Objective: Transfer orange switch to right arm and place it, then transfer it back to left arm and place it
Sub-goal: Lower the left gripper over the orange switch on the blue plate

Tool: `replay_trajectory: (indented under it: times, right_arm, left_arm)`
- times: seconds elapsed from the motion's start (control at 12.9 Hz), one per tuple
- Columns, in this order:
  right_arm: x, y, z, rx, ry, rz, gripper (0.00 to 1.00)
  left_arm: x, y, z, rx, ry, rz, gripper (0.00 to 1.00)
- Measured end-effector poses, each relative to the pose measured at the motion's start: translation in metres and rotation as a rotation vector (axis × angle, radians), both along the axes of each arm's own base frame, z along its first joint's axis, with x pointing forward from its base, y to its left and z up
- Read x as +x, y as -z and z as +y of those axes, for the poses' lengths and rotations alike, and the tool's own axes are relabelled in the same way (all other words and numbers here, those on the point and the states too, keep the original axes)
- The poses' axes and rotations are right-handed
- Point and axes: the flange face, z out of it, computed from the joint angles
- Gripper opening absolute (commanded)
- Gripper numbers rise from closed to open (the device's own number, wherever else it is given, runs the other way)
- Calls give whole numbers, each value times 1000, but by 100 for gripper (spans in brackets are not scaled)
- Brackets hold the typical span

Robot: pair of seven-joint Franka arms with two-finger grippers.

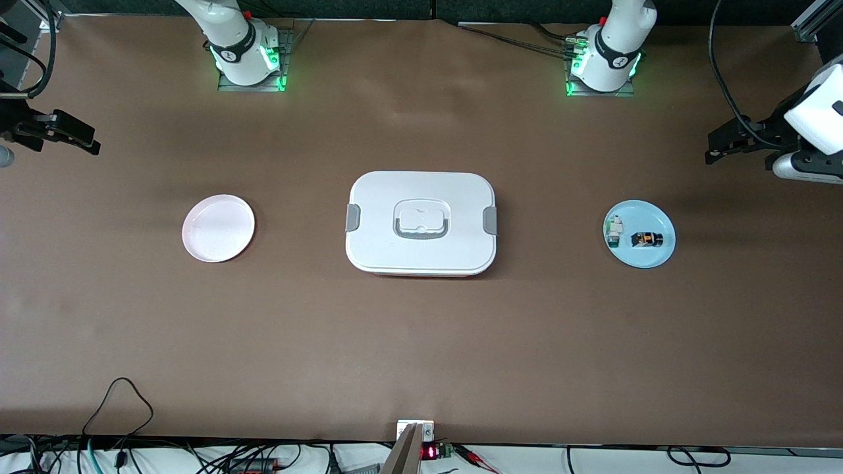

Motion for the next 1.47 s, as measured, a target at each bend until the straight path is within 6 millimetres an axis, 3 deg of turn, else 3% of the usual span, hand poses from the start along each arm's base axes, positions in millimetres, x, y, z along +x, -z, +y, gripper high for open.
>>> replay_trajectory:
  times: [0.46,0.77,1.0,1.47]
  right_arm:
    - [0,0,0,0,0,0,100]
    - [0,0,0,0,0,0,100]
    - [0,0,0,0,-1,1,100]
    - [1,2,0,0,-1,3,100]
  left_arm:
    - [0,2,2,0,-6,13,100]
    - [1,29,-2,17,6,121,100]
    - [19,73,8,20,-10,199,100]
    - [62,203,45,9,-67,284,100]
